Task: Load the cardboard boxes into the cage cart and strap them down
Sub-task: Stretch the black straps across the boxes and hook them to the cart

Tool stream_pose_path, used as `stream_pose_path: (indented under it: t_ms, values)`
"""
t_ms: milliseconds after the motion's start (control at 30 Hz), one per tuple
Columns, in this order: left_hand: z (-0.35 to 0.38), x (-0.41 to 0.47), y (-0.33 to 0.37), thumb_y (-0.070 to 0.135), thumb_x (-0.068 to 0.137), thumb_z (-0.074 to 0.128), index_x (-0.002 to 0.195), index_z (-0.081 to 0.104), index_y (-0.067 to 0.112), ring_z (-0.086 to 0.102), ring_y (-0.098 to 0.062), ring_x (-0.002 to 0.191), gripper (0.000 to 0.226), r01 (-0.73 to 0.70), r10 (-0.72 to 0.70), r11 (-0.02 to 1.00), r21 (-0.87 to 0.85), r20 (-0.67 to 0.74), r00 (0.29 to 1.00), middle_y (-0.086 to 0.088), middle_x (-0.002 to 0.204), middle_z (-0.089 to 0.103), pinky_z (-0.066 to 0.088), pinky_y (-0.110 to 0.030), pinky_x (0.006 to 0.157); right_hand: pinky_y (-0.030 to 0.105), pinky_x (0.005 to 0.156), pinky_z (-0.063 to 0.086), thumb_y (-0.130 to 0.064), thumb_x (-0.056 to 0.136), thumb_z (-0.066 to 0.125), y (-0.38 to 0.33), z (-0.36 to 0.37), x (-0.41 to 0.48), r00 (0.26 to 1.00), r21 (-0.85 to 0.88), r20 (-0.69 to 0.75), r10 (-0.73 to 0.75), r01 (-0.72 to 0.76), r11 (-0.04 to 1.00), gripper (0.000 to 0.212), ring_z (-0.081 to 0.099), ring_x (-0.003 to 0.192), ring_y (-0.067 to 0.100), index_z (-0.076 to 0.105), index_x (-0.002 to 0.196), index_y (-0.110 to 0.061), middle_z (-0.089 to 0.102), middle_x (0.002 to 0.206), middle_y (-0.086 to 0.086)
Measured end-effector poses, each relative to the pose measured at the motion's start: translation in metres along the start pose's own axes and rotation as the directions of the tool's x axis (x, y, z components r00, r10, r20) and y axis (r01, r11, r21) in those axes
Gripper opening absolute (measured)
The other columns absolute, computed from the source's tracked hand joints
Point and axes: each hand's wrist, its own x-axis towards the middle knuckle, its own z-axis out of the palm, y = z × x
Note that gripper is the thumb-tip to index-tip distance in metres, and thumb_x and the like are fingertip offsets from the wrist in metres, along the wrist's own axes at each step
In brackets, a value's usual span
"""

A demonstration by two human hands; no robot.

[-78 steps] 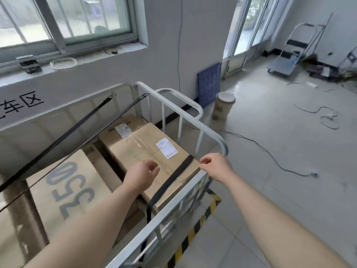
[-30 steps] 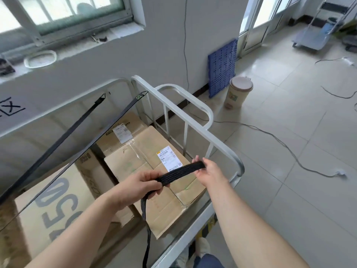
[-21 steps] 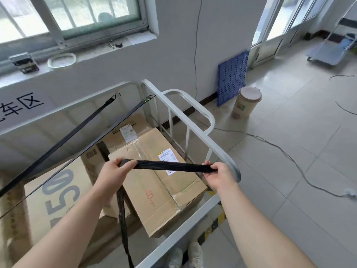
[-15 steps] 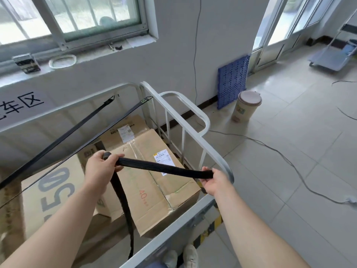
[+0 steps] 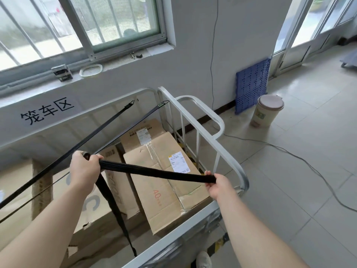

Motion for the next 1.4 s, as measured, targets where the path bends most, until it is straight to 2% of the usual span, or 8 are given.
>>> stream_pose_path:
  t_ms: [67,200,367,633,867,1033,1200,1400]
  values:
    - [-0.012,0.006,-0.005,0.009,0.094,0.051,0.11,0.048,0.001,0.064,-0.03,0.077,0.018,0.004,-0.004,1.0,0.009,-0.005,1.0,-0.019,0.102,0.064,0.055,-0.03,0.055,0.034,0.052,0.054,0.0,0.1,0.032,0.008,0.002,0.009,1.0,0.049,0.0,-0.012,0.012,0.999,0.017,0.066,0.066,0.021,0.045,0.11,-0.002,0.056,0.085,0.014]
    - [-0.034,0.013,-0.014,0.005,0.093,0.049,0.11,0.049,-0.002,0.061,-0.024,0.064,0.019,-0.012,0.011,0.999,0.038,0.005,1.0,-0.021,0.103,0.066,0.049,-0.027,0.05,0.02,0.037,0.047,-0.012,0.102,0.034,0.027,0.008,0.016,0.998,0.068,-0.044,-0.037,0.04,0.997,0.019,0.053,0.03,0.013,0.046,0.088,-0.008,0.049,0.072,0.007]
    - [-0.051,0.028,-0.022,0.006,0.094,0.05,0.109,0.049,-0.002,0.06,-0.02,0.062,0.017,-0.062,0.058,0.996,0.071,0.06,0.997,-0.02,0.1,0.065,0.047,-0.017,0.039,0.013,0.032,0.034,-0.02,0.102,0.043,0.05,0.017,0.014,0.992,0.043,-0.11,-0.068,0.073,0.996,0.025,0.037,0.025,0.007,0.045,0.078,-0.012,0.046,0.062,-0.002]
    - [-0.037,0.046,-0.023,0.007,0.097,0.049,0.102,0.046,0.006,0.067,-0.033,0.077,0.006,-0.057,0.052,0.998,0.023,0.166,0.985,-0.016,0.097,0.068,0.056,-0.029,0.056,0.02,0.038,0.048,-0.008,0.1,0.039,0.041,0.011,0.025,0.961,0.135,-0.254,-0.107,0.145,0.98,0.016,0.057,0.035,0.009,0.05,0.112,-0.006,0.065,0.085,0.008]
    - [-0.001,0.051,-0.011,0.013,0.099,0.053,0.108,0.049,0.002,0.067,-0.025,0.075,0.015,-0.056,0.042,0.997,0.061,0.218,0.975,-0.006,0.087,0.067,0.053,-0.028,0.057,0.026,0.068,0.059,-0.004,0.098,0.04,0.0,0.028,0.058,0.934,0.146,-0.342,-0.099,0.157,0.977,0.028,0.061,0.055,0.014,0.044,0.126,-0.008,0.059,0.082,0.01]
    - [0.013,0.063,-0.009,0.014,0.098,0.054,0.107,0.05,0.002,0.066,-0.023,0.076,0.016,-0.034,0.018,0.997,0.075,0.197,0.98,-0.006,0.084,0.066,0.053,-0.027,0.056,0.026,0.042,0.054,0.004,0.096,0.038,-0.008,0.044,0.078,0.939,0.087,-0.329,-0.1,0.136,0.987,0.024,0.059,0.057,0.015,0.041,0.117,-0.008,0.06,0.089,0.012]
    - [-0.003,0.075,-0.025,0.013,0.099,0.051,0.103,0.048,0.006,0.068,-0.027,0.084,0.008,0.053,-0.061,0.997,0.064,0.141,0.988,-0.011,0.095,0.069,0.054,-0.032,0.06,0.019,0.038,0.047,0.003,0.097,0.036,0.014,0.059,0.08,0.945,-0.056,-0.294,-0.146,0.136,0.989,0.016,0.055,0.058,0.012,0.046,0.094,-0.01,0.057,0.076,0.007]
    - [-0.043,0.077,-0.035,0.019,0.097,0.057,0.1,0.052,0.002,0.063,-0.023,0.062,0.018,0.019,-0.034,0.993,0.117,0.125,0.992,-0.015,0.081,0.065,0.051,-0.031,0.054,0.025,0.049,0.044,-0.004,0.098,0.045,0.032,0.093,0.058,0.947,-0.11,-0.228,-0.226,0.205,0.973,0.02,0.057,0.059,0.012,0.044,0.08,-0.012,0.059,0.076,0.005]
